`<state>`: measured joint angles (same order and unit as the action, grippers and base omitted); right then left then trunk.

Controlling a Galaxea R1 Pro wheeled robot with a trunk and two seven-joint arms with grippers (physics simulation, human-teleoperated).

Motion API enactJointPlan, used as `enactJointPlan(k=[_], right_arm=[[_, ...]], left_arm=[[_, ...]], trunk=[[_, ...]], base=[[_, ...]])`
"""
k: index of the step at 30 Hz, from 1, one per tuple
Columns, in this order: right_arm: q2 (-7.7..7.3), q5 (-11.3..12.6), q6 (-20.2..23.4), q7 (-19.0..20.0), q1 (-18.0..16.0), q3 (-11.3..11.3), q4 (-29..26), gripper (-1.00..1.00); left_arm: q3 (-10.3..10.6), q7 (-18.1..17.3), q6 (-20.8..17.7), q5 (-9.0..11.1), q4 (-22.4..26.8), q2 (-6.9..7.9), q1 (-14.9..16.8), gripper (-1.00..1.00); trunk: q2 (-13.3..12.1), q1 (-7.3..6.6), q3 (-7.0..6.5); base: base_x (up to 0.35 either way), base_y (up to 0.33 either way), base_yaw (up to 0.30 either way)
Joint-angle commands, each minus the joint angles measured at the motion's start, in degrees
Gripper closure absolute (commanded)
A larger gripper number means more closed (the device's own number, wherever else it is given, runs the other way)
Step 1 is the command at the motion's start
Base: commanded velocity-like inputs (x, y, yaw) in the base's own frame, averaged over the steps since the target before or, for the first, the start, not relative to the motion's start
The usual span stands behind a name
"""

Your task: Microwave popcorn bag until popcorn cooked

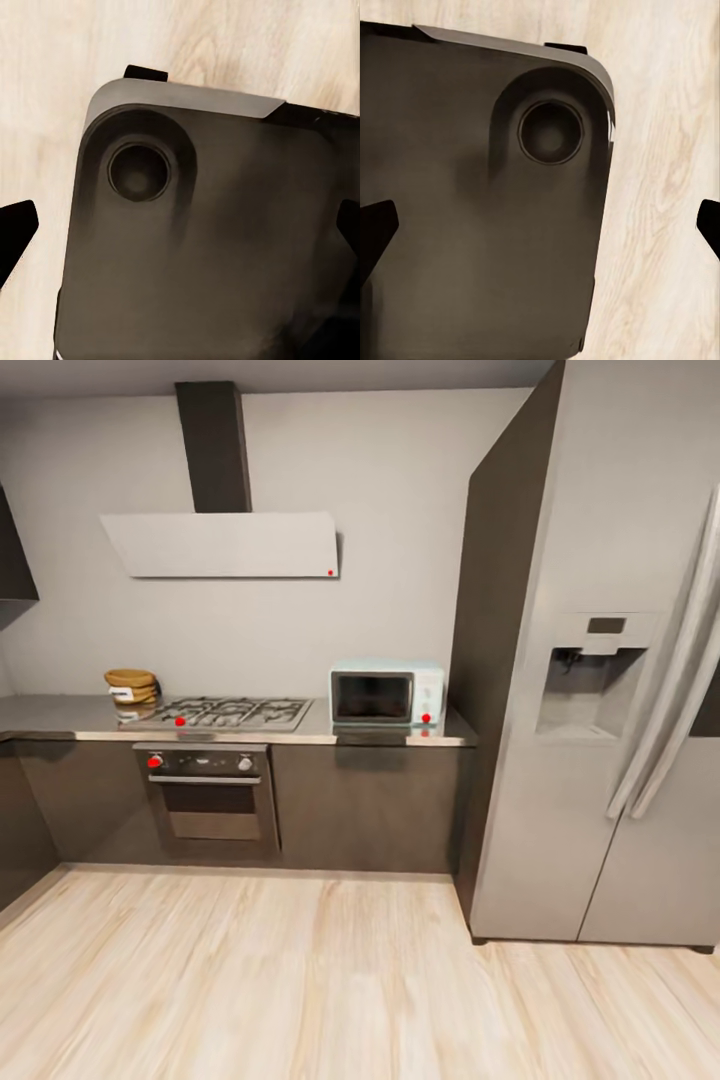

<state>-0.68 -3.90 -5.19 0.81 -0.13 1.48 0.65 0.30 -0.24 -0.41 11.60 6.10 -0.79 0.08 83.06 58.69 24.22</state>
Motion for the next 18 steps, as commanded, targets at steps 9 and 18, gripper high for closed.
enactJointPlan(k=[9,18], right_arm=[[-0.01,-0.6,-0.3,-0.5,0.0,0.1,0.1,-1.0],[-0.09,-0.5,-0.3,-0.5,0.0,0.1,0.1,-1.0]], left_arm=[[0.0,0.0,-0.2,0.4,0.0,0.0,0.0,-1.0],[0.1,0.0,-0.3,0.4,0.0,0.0,0.0,-1.0]], trunk=[[0.0,0.03,0.04],[0.0,0.03,0.04]], base=[[0.322,0.0,0.0],[0.322,0.026,0.0]])
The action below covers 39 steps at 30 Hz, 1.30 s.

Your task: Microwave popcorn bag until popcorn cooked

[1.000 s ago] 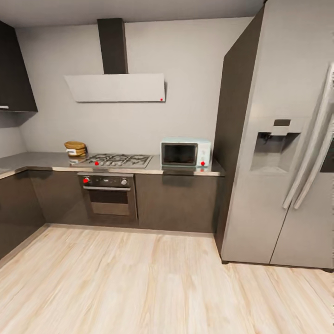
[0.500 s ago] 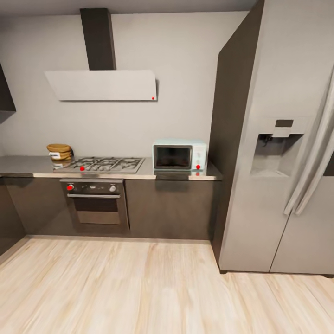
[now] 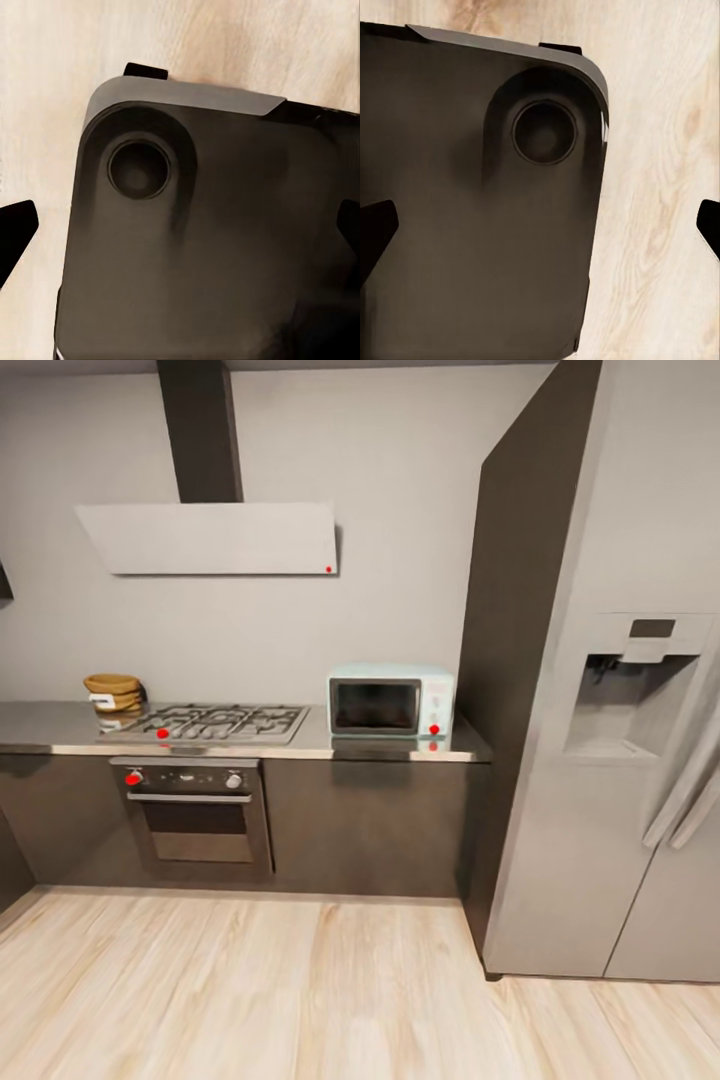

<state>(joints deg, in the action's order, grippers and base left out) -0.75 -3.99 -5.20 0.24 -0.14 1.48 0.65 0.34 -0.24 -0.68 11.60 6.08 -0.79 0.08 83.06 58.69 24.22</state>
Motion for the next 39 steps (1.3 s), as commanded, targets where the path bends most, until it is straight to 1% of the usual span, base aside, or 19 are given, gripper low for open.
enactJointPlan(k=[1,13,33,39], right_arm=[[-0.02,-0.4,-0.2,0.0,0.0,0.1,0.1,-1.0],[0.04,-0.5,-0.2,0.0,0.0,0.1,0.1,-1.0],[0.03,-0.4,-0.3,0.0,0.0,0.1,0.1,-1.0],[0.05,-0.2,-0.3,0.0,0.0,0.1,0.1,-1.0]], left_arm=[[0.1,0.0,-0.1,0.4,0.0,0.0,0.0,-1.0],[0.1,0.0,-0.2,0.4,0.0,0.0,0.0,-1.0],[0.3,0.0,0.3,0.4,0.0,-0.08,0.0,-1.0],[0.3,0.0,0.4,0.4,0.1,-0.09,0.0,-1.0]], trunk=[[0.0,0.04,0.04],[0.0,0.04,0.04],[0.0,0.04,0.04],[0.0,0.04,0.04]], base=[[0.322,0.086,0.0],[0.322,0.093,0.0],[0.323,0.004,0.0],[0.323,0.0,-0.175]])
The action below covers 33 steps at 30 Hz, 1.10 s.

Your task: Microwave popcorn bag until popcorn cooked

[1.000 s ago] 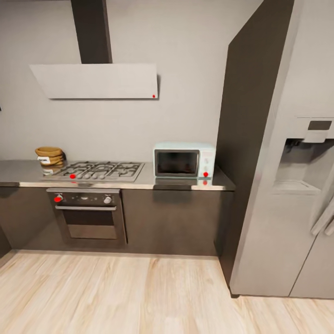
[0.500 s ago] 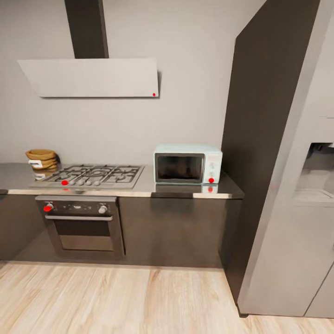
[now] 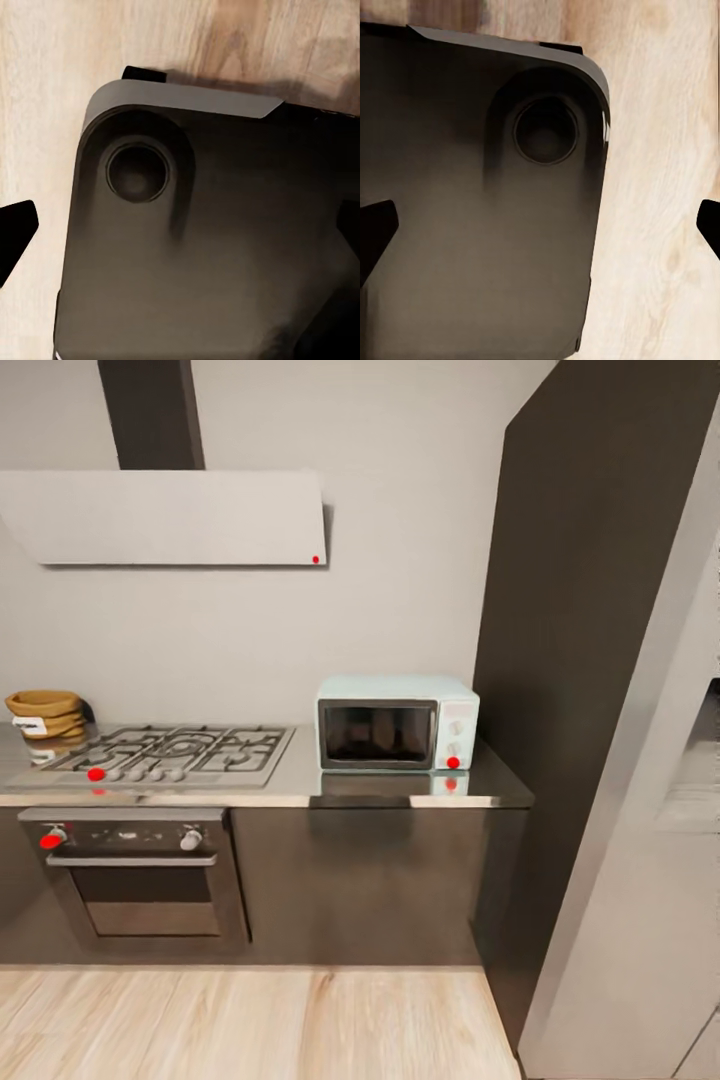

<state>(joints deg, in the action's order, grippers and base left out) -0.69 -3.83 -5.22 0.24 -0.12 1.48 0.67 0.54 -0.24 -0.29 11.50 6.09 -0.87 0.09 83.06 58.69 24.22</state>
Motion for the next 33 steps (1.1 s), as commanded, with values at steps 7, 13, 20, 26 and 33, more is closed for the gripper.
enactJointPlan(k=[7,13,20,26,33], right_arm=[[-0.01,-0.4,-0.2,0.0,0.0,0.1,0.1,-1.0],[-0.01,-0.7,-0.3,0.0,0.0,0.1,0.1,-1.0],[-0.01,-0.8,-0.2,0.1,0.0,0.2,0.1,-1.0],[0.05,-0.7,-0.3,0.2,0.0,0.2,0.0,-1.0],[-0.01,-0.7,-0.3,0.0,0.0,0.2,0.0,-1.0]], left_arm=[[0.1,0.0,0.0,0.5,0.0,0.01,0.0,-1.0],[-0.2,0.0,0.1,0.7,0.1,0.06,0.0,-1.0],[-0.4,0.1,0.1,1.1,0.1,0.08,0.0,-1.0],[-0.4,0.1,0.2,1.1,0.1,0.08,0.0,-1.0],[-0.4,0.1,0.2,1.1,0.1,0.08,0.0,-1.0]], trunk=[[0.0,0.03,0.05],[0.0,0.03,0.05],[0.0,0.03,0.05],[0.0,0.03,0.05],[0.0,0.03,0.29]], base=[[0.323,0.0,-0.236],[0.273,0.0,-0.048],[0.042,0.0,-0.001],[0.0,0.0,0.004],[0.0,0.0,0.167]])
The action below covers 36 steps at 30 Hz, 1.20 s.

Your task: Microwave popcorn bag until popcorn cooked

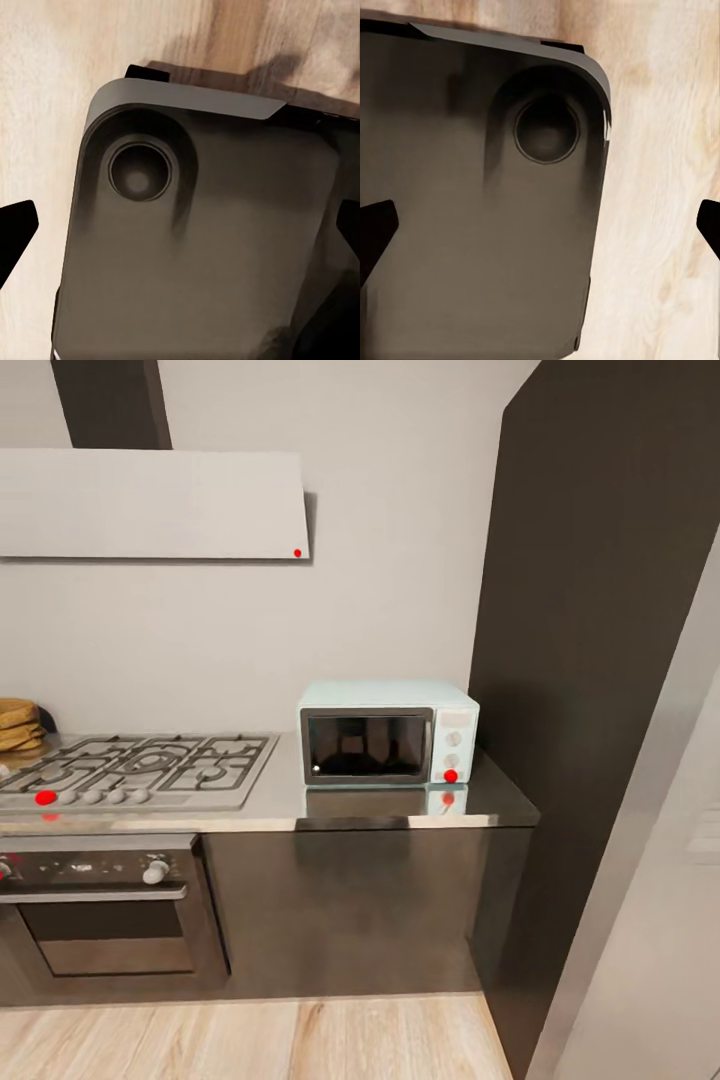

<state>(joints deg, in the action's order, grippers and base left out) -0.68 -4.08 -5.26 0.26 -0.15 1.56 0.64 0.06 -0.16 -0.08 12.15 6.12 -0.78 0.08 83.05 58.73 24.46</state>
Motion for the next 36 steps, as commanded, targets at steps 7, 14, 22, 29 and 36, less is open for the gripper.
enactJointPlan(k=[7,14,22,29,36], right_arm=[[0.05,-0.6,0.0,0.0,0.0,0.4,0.1,-1.0],[0.03,-0.8,-0.4,0.0,0.0,0.5,0.1,-1.0],[0.18,-1.0,0.1,0.8,0.0,0.0,-5.5,-1.0],[0.9,-3.1,19.1,1.1,0.1,3.0,-40.7,-1.0],[5.15,-3.4,50.3,1.1,-2.1,3.7,-80.0,-1.0]], left_arm=[[0.0,0.0,0.0,0.4,0.0,-0.08,0.0,-1.0],[-0.1,0.1,0.0,0.4,0.0,-0.1,0.0,-1.0],[-0.2,0.2,0.0,0.5,0.0,-0.1,0.0,-1.0],[-0.2,0.2,0.0,0.5,0.1,-0.01,0.0,-1.0],[-0.2,0.2,0.0,0.5,0.0,-0.01,0.0,-1.0]], trunk=[[0.0,0.0,0.07],[0.0,0.0,0.07],[0.0,0.0,0.07],[0.0,0.0,0.07],[0.0,0.0,0.07]], base=[[0.0,0.0,0.018],[0.0,0.0,0.0],[0.0,0.0,0.0],[0.0,0.0,0.0],[0.0,0.0,0.0]])
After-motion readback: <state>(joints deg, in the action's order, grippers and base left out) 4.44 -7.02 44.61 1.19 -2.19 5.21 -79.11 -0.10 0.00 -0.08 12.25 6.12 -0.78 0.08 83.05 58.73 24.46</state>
